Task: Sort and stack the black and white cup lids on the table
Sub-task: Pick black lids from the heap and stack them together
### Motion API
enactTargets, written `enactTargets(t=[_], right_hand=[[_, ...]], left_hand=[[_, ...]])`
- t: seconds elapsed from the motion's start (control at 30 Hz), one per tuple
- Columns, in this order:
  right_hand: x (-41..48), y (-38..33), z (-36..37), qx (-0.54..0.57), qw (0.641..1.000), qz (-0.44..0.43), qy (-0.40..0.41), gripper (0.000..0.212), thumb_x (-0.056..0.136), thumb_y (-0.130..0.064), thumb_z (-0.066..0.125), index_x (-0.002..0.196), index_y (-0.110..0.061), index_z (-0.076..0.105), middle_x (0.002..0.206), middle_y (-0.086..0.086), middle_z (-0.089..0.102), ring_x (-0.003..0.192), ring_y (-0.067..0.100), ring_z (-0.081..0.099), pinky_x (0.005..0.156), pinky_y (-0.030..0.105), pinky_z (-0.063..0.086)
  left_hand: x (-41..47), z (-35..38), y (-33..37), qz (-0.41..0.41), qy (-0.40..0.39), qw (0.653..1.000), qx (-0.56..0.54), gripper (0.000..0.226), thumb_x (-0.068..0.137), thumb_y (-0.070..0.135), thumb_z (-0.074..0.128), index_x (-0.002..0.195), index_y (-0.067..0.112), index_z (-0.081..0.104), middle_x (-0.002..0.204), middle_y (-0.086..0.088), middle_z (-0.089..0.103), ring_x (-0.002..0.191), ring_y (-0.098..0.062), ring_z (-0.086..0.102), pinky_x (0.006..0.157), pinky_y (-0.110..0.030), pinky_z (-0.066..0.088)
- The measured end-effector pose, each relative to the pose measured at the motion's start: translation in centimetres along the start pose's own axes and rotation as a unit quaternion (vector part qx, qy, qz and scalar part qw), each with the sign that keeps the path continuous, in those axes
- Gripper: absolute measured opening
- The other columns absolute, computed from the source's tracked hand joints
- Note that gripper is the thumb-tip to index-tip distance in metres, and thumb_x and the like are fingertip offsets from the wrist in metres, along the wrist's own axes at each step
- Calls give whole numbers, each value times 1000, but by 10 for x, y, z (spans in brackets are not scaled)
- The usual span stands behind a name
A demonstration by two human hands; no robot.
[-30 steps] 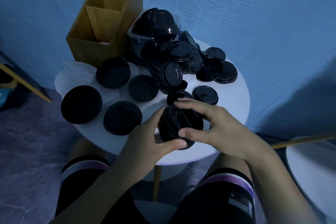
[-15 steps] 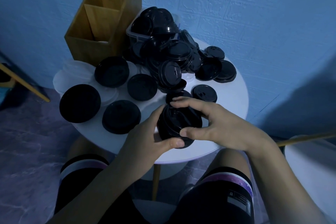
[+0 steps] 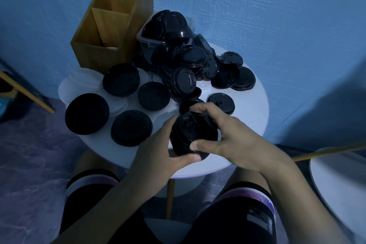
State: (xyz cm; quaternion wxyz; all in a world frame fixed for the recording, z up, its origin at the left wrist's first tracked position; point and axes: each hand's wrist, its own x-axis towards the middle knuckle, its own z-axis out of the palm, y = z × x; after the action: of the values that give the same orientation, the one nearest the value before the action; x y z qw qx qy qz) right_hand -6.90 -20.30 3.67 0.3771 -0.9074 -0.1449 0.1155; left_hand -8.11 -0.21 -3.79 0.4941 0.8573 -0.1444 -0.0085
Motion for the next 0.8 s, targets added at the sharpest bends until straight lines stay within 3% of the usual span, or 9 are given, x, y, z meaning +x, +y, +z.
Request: enactTargets(t=[0.13,0.2,0.3,0.37,0.57,0.8], right_hand=[[-3,0,5,-15,1000,6,20,64,83,-44,81,133,-51,41,124,-23,62,115,4,60,103,35,49],[-4,0,7,-17,999,8,28,62,81,-47,80,130,-53,41,122,-23,63,114,4,60,101,35,49],[-4,1,8,-18,999,2,36,61,81,-50,79,129,-52,42,120,-22,64,112,6,61,99,37,50],[-5,3,9,-12,999,-2,42,61,81,-50,79,129,-52,42,120,-23,63,112,5,61,99,37,51],[-4,7,13,-13,998,-8,56,67,80,-51,80,134,-53,40,128,-31,59,119,1,58,104,32,47],[-5,10,18,-2,998,-9,57,66,80,-54,78,134,-51,41,120,-18,66,112,8,63,99,36,51]], left_hand=[[-1,0,2,5,9,1000,-2,75,71,45,88,121,71,39,117,39,62,111,19,55,84,0,40],[0,0,2,7,9,1000,0,82,70,47,88,127,73,34,122,41,59,114,22,52,86,1,38],[-1,-1,2,18,4,1000,1,101,73,46,87,146,67,21,133,42,53,123,25,44,94,3,33],[-2,-1,3,26,-4,1000,5,101,76,43,86,151,62,21,135,39,54,126,23,44,95,2,33],[-3,-1,3,35,-20,999,16,96,81,44,82,153,58,20,132,34,57,121,16,52,95,-6,41],[-4,-4,1,30,-31,998,37,97,80,52,79,155,55,17,129,32,59,118,16,52,92,-5,40]])
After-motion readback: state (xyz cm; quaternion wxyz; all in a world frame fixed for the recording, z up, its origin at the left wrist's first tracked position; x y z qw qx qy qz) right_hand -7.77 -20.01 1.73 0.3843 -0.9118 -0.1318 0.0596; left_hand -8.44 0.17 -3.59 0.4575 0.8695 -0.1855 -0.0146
